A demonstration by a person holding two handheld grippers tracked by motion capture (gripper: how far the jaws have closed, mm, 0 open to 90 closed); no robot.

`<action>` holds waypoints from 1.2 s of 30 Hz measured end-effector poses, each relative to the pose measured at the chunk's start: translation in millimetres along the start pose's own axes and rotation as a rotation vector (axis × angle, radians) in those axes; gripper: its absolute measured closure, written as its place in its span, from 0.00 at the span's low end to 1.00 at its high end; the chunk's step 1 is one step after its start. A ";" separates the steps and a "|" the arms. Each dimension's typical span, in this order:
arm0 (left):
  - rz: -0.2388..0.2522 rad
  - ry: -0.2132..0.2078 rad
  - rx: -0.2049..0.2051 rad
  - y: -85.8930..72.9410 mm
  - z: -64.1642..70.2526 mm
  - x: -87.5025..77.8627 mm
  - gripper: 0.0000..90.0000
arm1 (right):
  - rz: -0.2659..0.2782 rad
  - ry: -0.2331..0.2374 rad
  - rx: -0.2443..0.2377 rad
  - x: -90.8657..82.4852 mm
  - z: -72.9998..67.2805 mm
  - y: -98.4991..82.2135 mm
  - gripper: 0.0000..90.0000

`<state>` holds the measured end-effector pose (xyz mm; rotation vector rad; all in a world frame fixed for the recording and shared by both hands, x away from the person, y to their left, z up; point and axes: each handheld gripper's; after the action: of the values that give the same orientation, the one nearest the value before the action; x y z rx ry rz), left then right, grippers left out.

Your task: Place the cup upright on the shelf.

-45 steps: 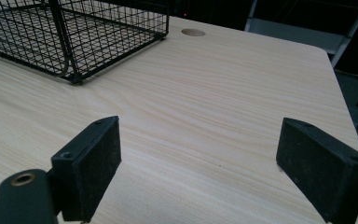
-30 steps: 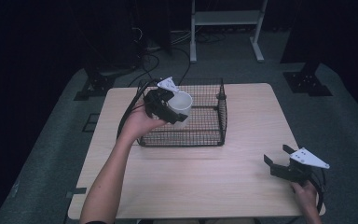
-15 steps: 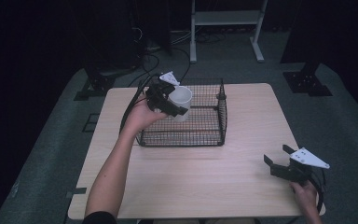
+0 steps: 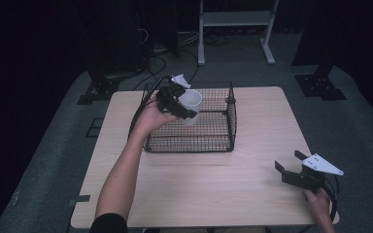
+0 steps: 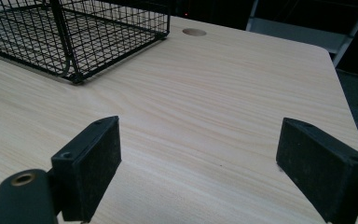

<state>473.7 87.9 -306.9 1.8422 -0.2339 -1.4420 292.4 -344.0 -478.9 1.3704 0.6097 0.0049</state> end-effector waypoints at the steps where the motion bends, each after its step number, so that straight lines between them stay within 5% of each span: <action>1: 0.001 0.001 0.002 0.2 -0.6 0.8 0.23 | 0.000 0.000 0.000 0.0 0.0 0.0 0.15; 21: -0.023 0.012 -0.038 -5.8 -17.7 27.2 0.24 | 0.000 0.003 -0.001 0.0 -0.2 0.0 0.15; 36: -0.036 -0.008 -0.049 -9.3 -18.0 48.9 0.23 | 0.002 0.007 -0.002 -0.1 0.0 0.0 0.14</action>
<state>503.6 74.6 -348.4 1.8101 -0.1692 -1.4670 292.3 -344.0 -478.9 1.3694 0.6136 0.0120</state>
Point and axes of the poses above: each handheld gripper's, and its own axes: x roughly forward along the jaws, y roughly out of its top, z roughly to its right, and after that the axes turned 2 degrees about -z, right-handed
